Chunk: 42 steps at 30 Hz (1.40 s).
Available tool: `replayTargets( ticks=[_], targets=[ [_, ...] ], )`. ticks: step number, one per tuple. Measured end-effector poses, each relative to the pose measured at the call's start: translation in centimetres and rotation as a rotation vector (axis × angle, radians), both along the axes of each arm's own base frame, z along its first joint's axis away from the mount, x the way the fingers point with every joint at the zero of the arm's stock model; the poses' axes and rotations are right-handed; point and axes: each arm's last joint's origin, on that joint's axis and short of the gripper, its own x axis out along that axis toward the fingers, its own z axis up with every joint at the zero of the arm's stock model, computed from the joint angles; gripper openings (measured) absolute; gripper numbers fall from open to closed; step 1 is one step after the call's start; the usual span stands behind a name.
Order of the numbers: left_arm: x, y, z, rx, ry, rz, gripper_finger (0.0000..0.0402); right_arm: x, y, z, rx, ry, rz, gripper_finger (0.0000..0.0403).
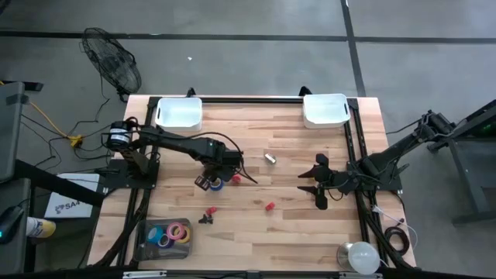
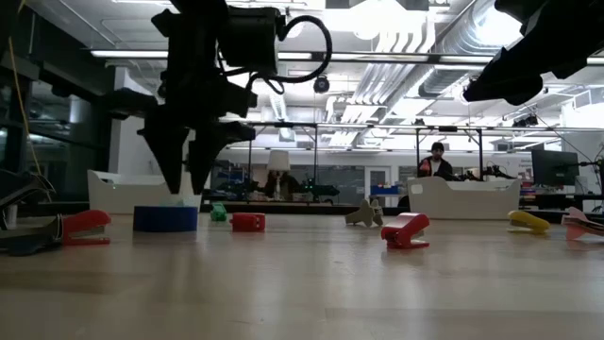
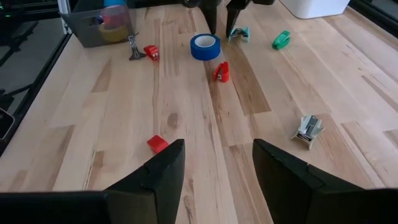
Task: Pick and place Stapler, Stapler remover, tape
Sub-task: Put the dark blue tape into the black bin
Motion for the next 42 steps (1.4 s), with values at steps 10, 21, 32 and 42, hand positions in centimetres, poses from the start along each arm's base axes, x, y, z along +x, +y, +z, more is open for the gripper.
replayTargets(
  ticks=[10,21,32,42],
  targets=[
    [0.2,-0.1,0.0,-0.050,-0.021,0.047,0.0136,0.0,0.1,-0.1,0.018,0.016,0.037,0.0181],
    [0.0,-0.5,-1.4,-0.043,-0.023,0.059,0.0136,-0.1,0.2,-0.1,0.019,0.027,0.065,0.0181],
    [-0.2,-0.3,-2.0,0.024,-0.030,0.069,0.0129,-0.1,0.2,-0.1,0.021,0.026,0.064,0.0181],
    [0.1,-0.4,-2.3,0.006,-0.060,0.060,0.0037,-0.1,0.2,-0.1,0.020,0.027,0.066,0.0181]
  ],
)
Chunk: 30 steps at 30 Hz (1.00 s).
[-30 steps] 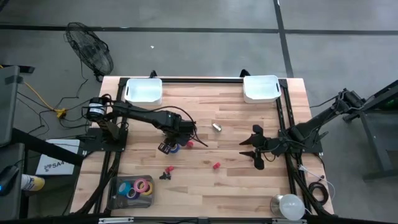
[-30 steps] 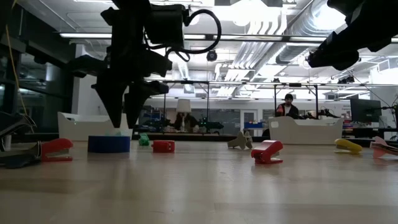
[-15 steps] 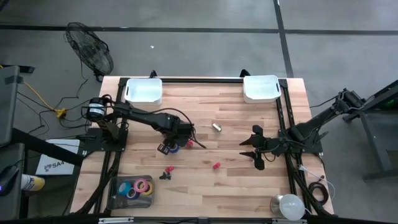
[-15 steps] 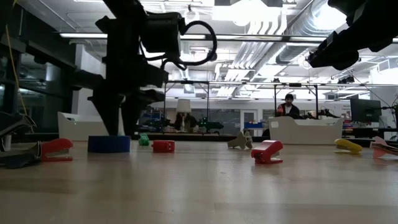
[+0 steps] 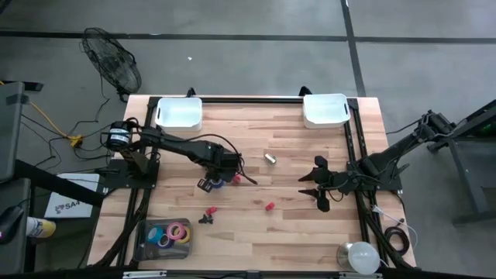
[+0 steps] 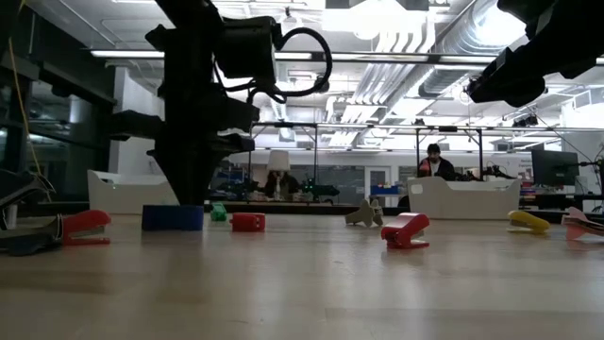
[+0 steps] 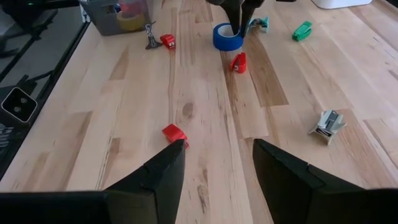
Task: Pick and place Stapler, Stapler remover, tape
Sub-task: Put the dark blue tape into the black bin
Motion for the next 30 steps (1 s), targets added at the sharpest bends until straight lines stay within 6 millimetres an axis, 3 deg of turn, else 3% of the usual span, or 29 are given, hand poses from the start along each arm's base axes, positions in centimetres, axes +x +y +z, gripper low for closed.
replayTargets(
  ticks=[8,13,19,30],
  targets=[
    [-0.9,0.0,-1.5,-0.005,0.013,-0.002,0.0017,0.0,0.0,0.0,-0.006,0.001,0.006,0.0181],
    [-0.7,-0.2,-0.7,-0.008,0.012,0.002,0.0013,0.0,0.0,0.0,-0.008,0.000,0.004,0.0181],
    [-1.0,-1.0,2.2,-0.018,0.015,0.003,0.0001,0.0,0.0,-0.1,-0.008,0.003,0.005,0.0181],
    [-4.0,-4.3,7.7,-0.003,-0.023,0.031,0.0002,0.0,0.0,-0.1,-0.030,0.011,0.026,0.0181]
  ],
)
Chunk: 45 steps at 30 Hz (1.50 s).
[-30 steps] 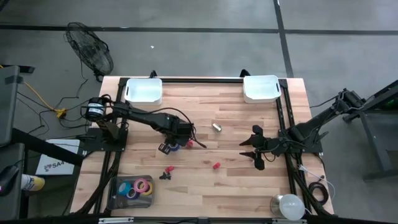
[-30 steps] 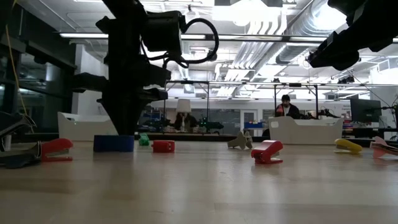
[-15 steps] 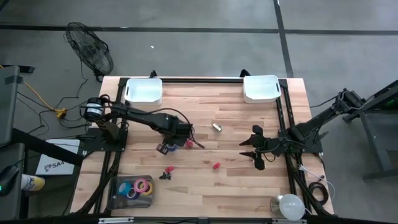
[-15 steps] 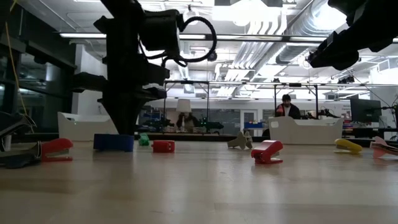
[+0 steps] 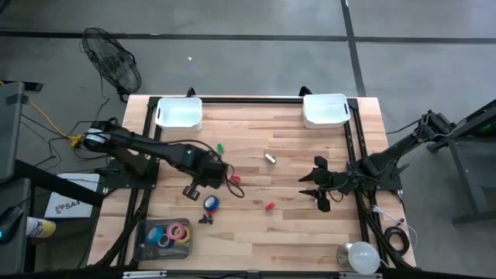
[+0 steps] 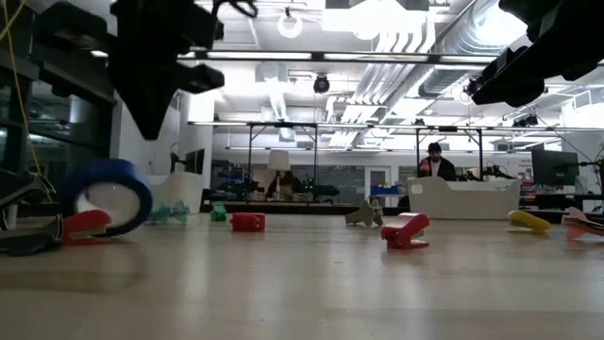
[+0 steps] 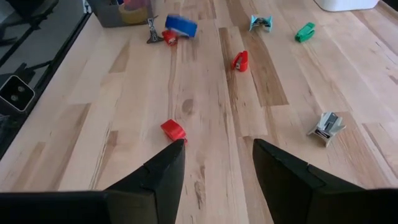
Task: Pick and place Stapler, Stapler remover, tape
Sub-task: Put the dark blue tape into the black bin
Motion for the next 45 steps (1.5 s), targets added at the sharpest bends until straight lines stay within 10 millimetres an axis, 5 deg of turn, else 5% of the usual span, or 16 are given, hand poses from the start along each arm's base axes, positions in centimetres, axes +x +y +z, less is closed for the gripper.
replayTargets(
  ticks=[12,25,33,45],
  targets=[
    [0.0,-2.1,0.7,0.085,-0.115,-0.011,0.0022,0.0,0.0,0.0,-0.024,0.001,0.018,0.0181],
    [1.0,-3.1,-0.6,-0.019,-0.094,0.041,0.0206,-0.1,0.0,-0.1,-0.021,0.017,0.015,0.0181],
    [1.0,-3.7,-3.5,-0.204,0.057,0.101,0.0213,-0.1,0.0,-0.2,-0.006,0.032,0.017,0.0181],
    [-0.7,-5.7,-5.8,-0.154,0.064,-0.040,0.0213,-0.2,-0.1,-0.3,-0.013,0.036,0.010,0.0181]
  ],
)
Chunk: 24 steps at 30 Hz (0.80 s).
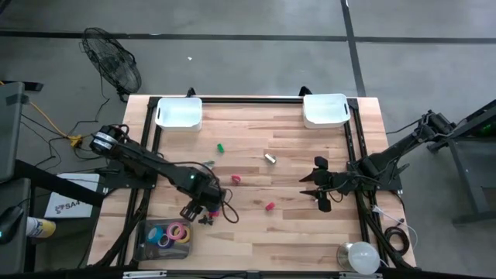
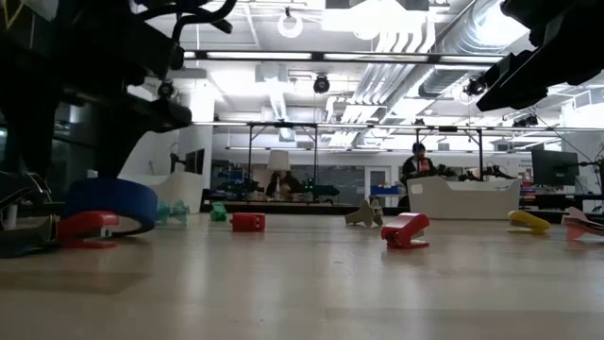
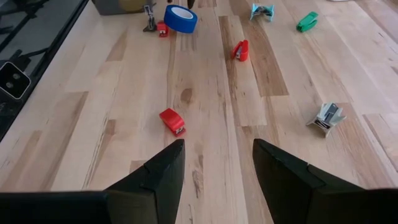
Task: Pick and place Stapler, Stapler remover, tape
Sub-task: Put the dark blue tape into the black bin
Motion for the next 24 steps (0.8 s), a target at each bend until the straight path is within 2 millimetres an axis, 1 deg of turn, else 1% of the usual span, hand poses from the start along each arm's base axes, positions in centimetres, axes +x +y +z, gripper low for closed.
replayTargets(
  ticks=[5,10,14,19,24],
  targets=[
    [0.2,0.0,-1.1,-0.004,-0.069,-0.012,0.0213,0.0,0.0,0.0,-0.002,-0.002,-0.005,0.0181],
    [0.1,0.0,-1.6,-0.019,-0.094,-0.021,0.0211,0.0,0.0,0.0,0.010,-0.001,-0.013,0.0181],
    [0.2,-0.1,-1.6,-0.049,-0.104,-0.034,0.0187,0.0,0.0,0.0,0.010,-0.001,-0.012,0.0181],
    [0.3,-0.1,-1.6,-0.034,-0.116,-0.049,0.0150,0.0,0.0,0.0,0.011,-0.001,-0.013,0.0181],
    [0.3,-0.1,-1.6,-0.031,-0.120,-0.071,0.0135,0.0,0.0,0.0,0.013,-0.001,-0.014,0.0181]
  ],
)
